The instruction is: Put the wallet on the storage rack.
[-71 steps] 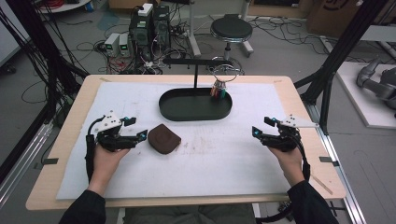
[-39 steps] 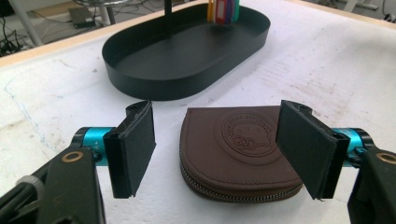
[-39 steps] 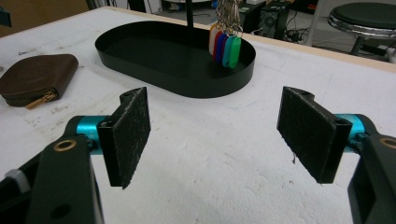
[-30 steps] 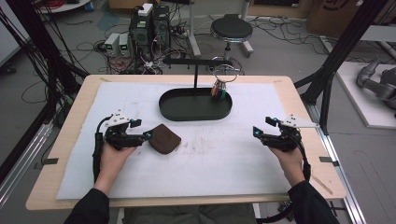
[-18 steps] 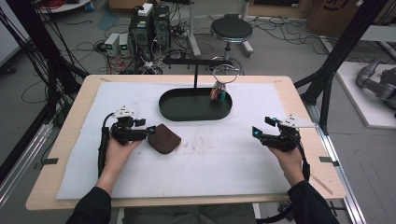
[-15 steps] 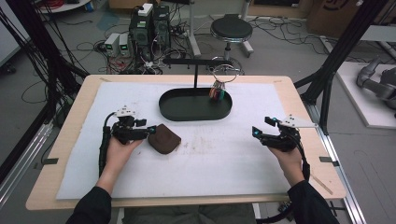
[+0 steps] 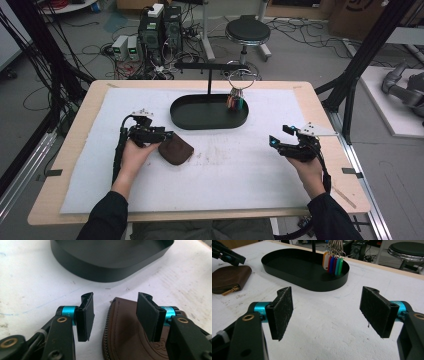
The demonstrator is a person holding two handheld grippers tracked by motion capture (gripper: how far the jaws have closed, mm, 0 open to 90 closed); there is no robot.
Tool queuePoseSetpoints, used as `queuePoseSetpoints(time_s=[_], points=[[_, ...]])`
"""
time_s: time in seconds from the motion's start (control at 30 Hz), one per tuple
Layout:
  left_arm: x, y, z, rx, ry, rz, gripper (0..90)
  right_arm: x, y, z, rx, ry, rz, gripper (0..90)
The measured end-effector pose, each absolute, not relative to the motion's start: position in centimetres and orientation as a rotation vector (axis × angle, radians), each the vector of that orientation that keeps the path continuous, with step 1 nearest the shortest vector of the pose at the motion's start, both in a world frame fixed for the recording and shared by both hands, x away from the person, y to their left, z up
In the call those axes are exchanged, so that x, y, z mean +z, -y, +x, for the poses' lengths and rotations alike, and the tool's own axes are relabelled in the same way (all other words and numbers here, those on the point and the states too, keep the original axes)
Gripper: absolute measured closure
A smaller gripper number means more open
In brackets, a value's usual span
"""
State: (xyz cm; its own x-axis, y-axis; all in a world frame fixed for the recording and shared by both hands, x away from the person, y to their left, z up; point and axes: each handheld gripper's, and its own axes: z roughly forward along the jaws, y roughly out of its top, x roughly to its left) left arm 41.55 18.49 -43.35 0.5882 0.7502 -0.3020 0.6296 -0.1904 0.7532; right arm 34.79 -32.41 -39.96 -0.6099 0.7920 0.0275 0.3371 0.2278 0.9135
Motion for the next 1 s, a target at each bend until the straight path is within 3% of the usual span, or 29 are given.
queuePoseSetpoints(time_s=[0.1, 0.33, 0.73, 1.0], points=[[-43.6, -18.7, 41.7, 0.125, -1.118, 1.893, 52.5, -39.9, 32.4, 34.8, 1.360, -2.059, 1.034, 27.4], [-43.9, -18.9, 41.7, 0.050, -1.084, 1.870, 70.1, -40.0, 32.3, 34.8, 1.357, -2.069, 1.027, 27.5], [-43.4, -19.7, 40.3, 0.089, -1.016, 1.837, 81.7, -39.9, 32.2, 34.7, 1.359, -2.065, 1.015, 29.0], [-40.9, -19.3, 38.3, 0.127, -0.823, 1.790, 84.9, -39.7, 32.1, 34.6, 1.362, -2.060, 1.003, 29.2]])
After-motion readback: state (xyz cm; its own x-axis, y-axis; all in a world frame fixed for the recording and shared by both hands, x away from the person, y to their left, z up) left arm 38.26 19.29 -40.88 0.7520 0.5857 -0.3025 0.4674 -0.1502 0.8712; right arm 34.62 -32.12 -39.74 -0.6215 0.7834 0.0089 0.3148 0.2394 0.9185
